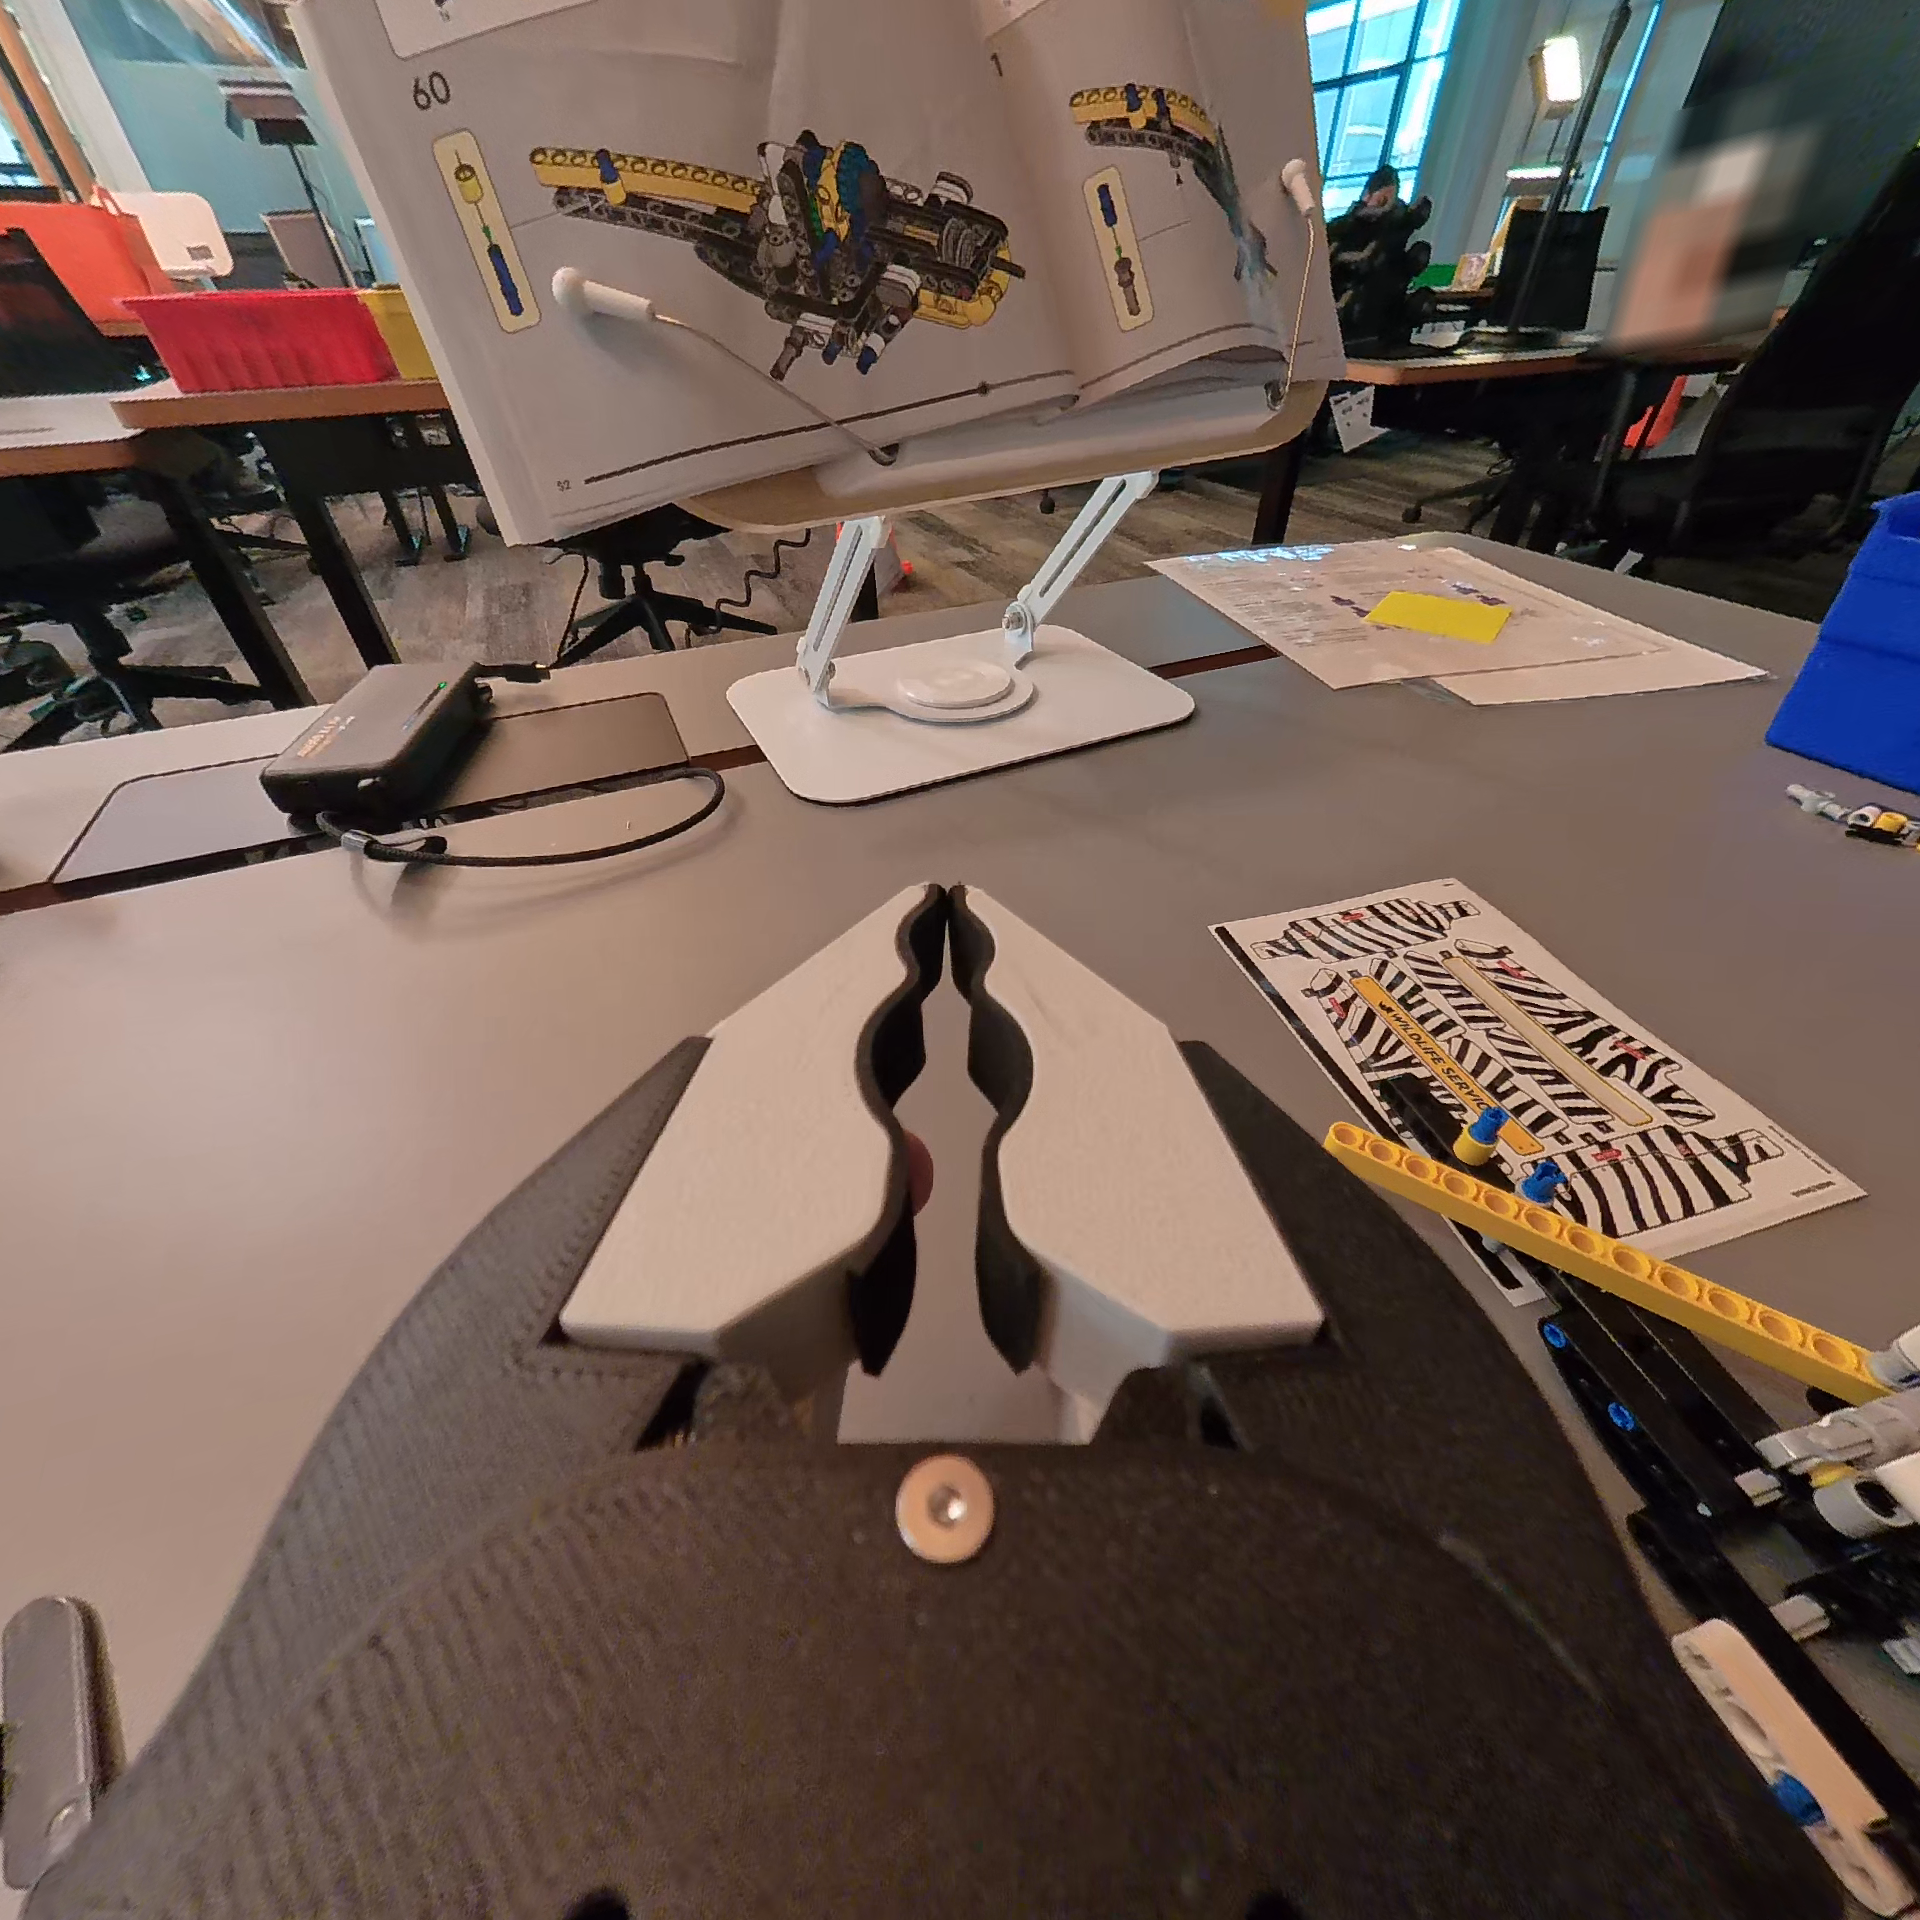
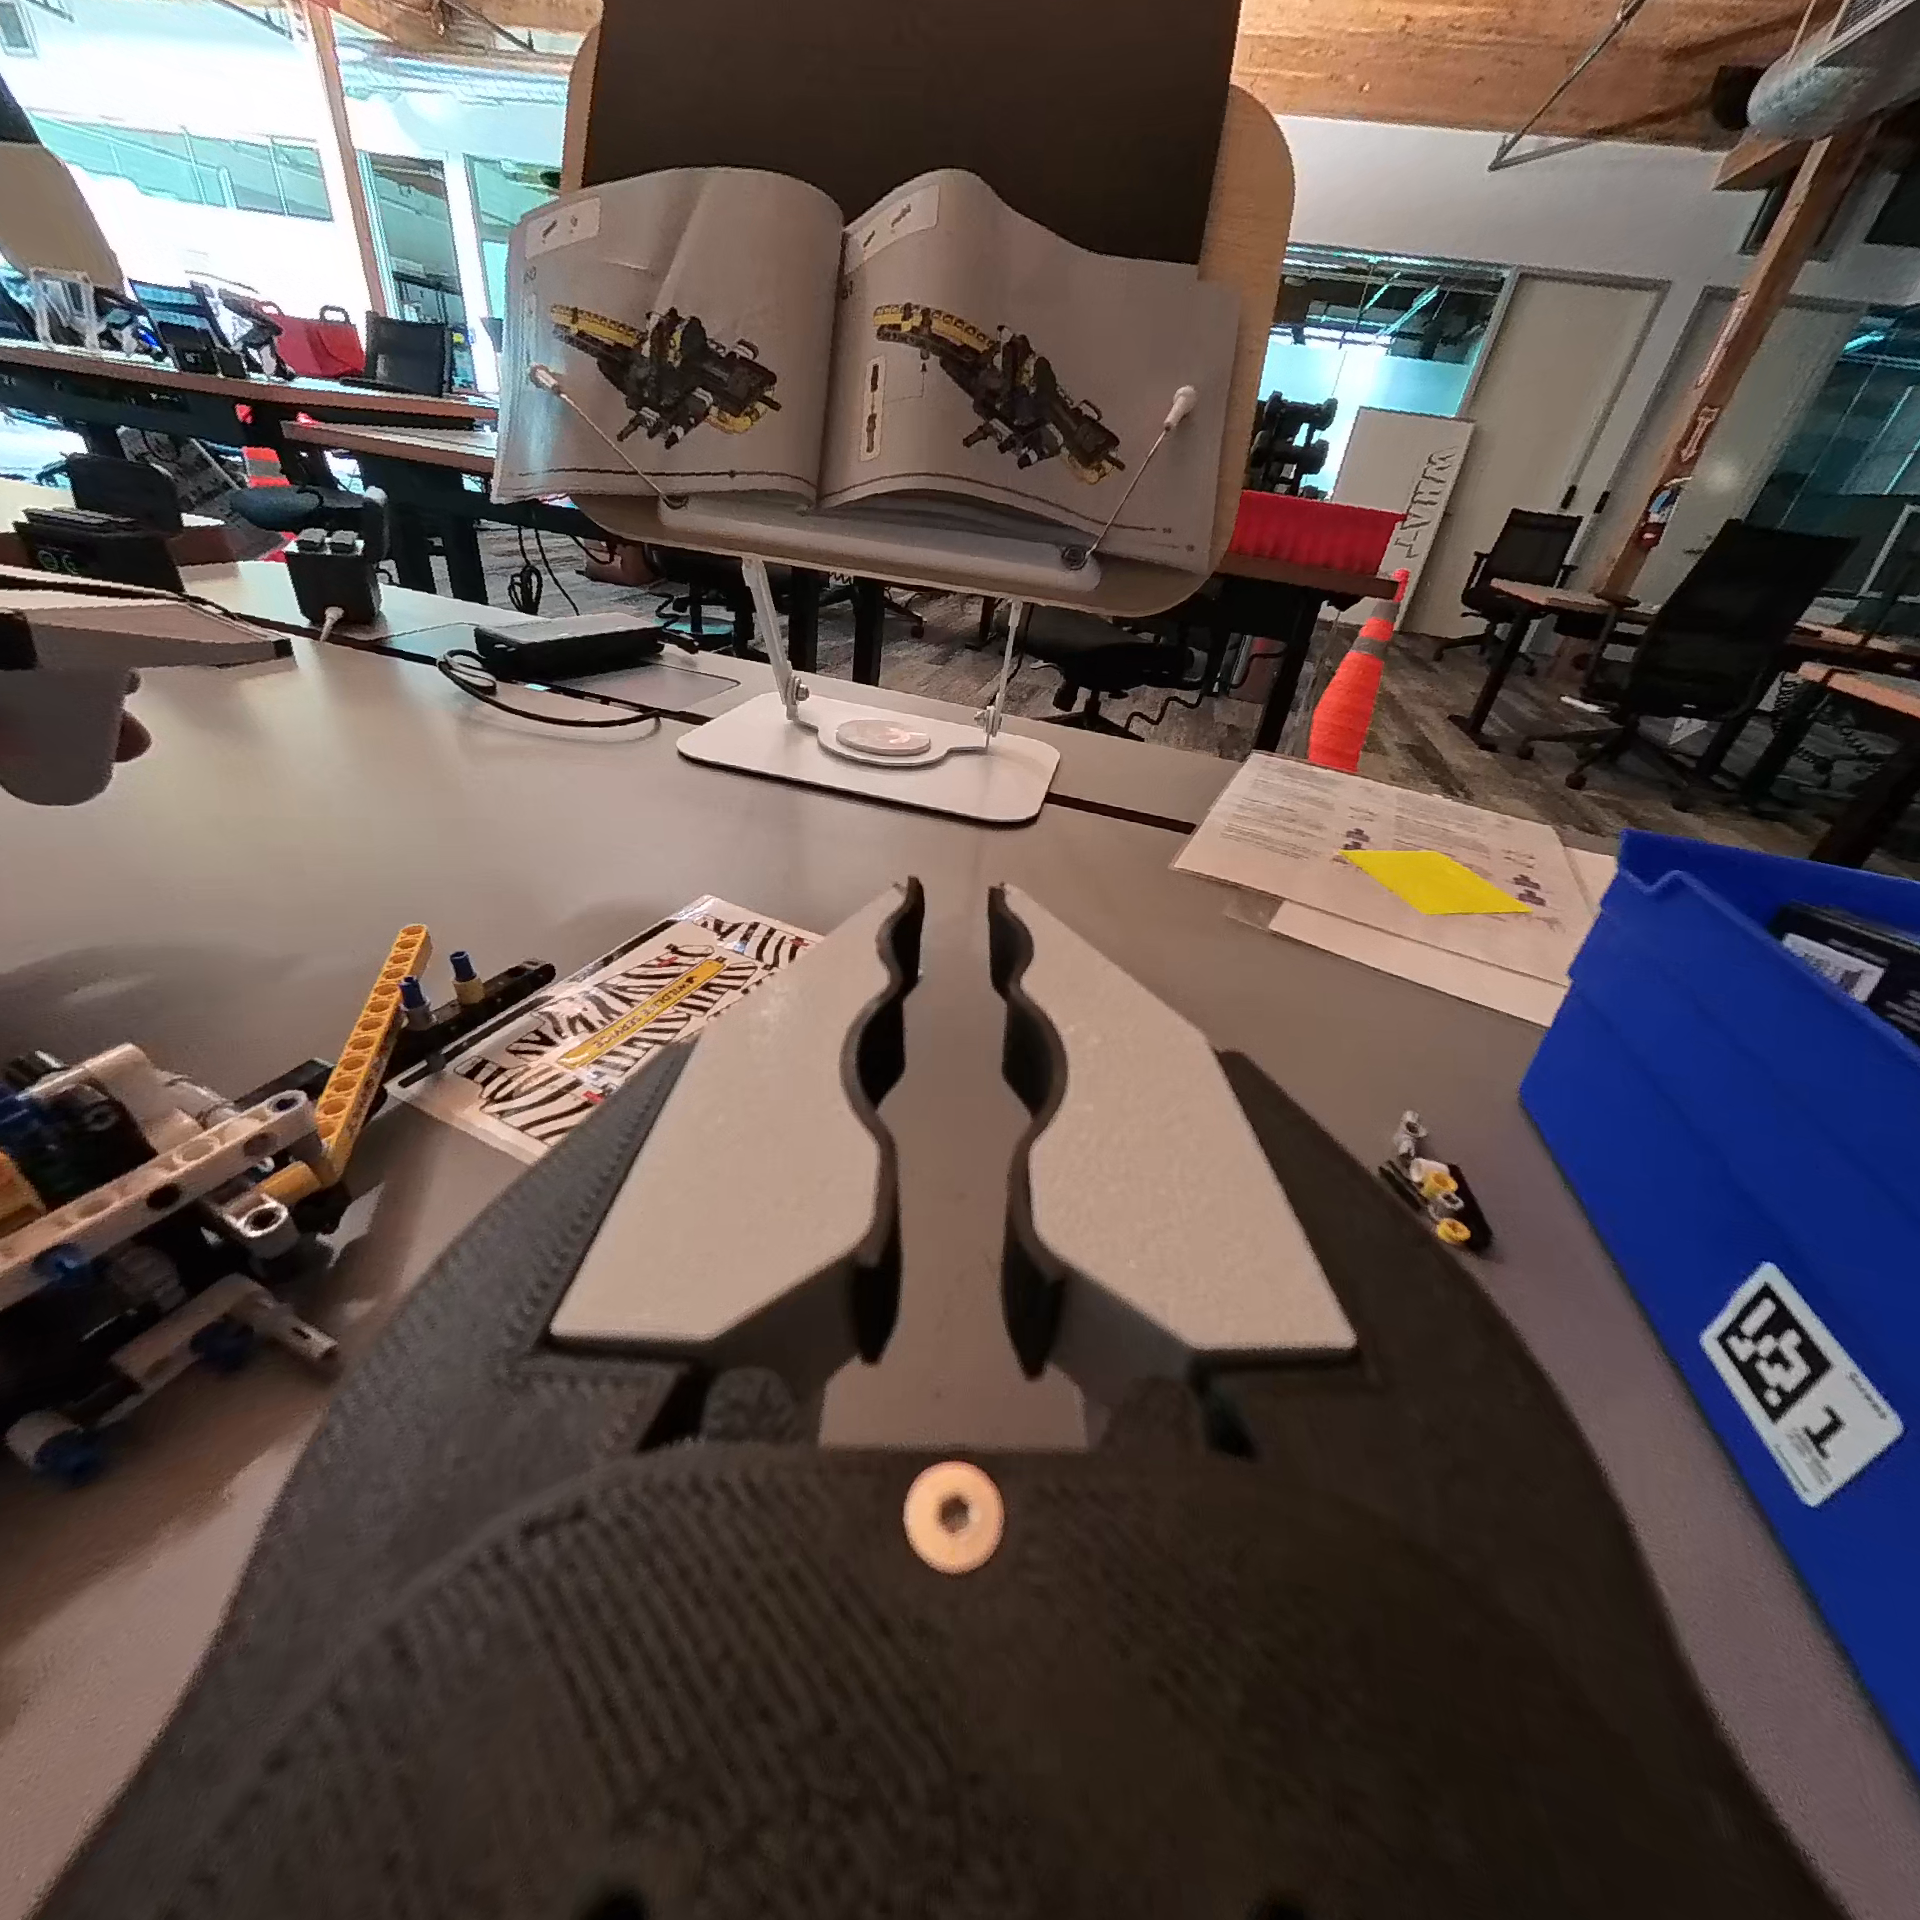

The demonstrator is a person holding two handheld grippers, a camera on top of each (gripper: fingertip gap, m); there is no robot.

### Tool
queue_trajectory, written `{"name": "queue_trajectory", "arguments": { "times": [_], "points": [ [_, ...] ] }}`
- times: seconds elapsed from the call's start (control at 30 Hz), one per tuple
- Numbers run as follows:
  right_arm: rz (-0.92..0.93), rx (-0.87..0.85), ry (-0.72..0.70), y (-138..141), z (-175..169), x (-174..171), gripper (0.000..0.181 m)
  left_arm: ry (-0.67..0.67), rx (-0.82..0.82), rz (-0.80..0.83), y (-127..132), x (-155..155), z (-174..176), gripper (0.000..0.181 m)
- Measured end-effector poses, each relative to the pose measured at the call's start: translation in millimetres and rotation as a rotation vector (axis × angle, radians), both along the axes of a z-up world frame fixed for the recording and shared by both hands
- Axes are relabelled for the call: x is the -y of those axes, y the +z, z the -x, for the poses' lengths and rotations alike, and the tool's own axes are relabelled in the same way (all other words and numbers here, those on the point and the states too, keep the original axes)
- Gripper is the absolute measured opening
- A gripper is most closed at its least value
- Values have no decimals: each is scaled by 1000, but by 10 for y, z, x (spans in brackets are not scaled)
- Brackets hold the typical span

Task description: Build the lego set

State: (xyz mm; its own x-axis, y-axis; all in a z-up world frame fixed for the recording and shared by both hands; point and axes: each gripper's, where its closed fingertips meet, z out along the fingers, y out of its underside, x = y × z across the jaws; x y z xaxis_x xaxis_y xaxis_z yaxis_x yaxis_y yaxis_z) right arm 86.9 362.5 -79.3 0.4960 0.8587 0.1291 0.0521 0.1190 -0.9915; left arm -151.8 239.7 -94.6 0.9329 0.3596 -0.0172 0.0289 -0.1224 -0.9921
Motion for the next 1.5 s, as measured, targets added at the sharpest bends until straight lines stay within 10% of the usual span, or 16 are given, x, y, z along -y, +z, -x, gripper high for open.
{"name": "queue_trajectory", "arguments": {
  "times": [0.3,0.47,0.77,1.0,1.3,1.5],
  "points": [
    [47,20,-4,-47,21,-57,16,110,-7,-88,143,21,123,11],
    [95,19,10,-73,26,-93,18,36,-98,124,375,-689,-111,77],
    [249,-63,82,-63,-39,-116,20,122,-590,354,758,-2192,-82,64],
    [311,-84,111,-77,-45,-150,23,313,-317,167,1187,-2588,134,94],
    [426,-123,127,-118,-72,-253,24,380,-206,154,1223,-2553,468,6],
    [579,-185,131,-185,-121,-364,28,271,-127,36,1354,-2281,457,0]
  ]
}}
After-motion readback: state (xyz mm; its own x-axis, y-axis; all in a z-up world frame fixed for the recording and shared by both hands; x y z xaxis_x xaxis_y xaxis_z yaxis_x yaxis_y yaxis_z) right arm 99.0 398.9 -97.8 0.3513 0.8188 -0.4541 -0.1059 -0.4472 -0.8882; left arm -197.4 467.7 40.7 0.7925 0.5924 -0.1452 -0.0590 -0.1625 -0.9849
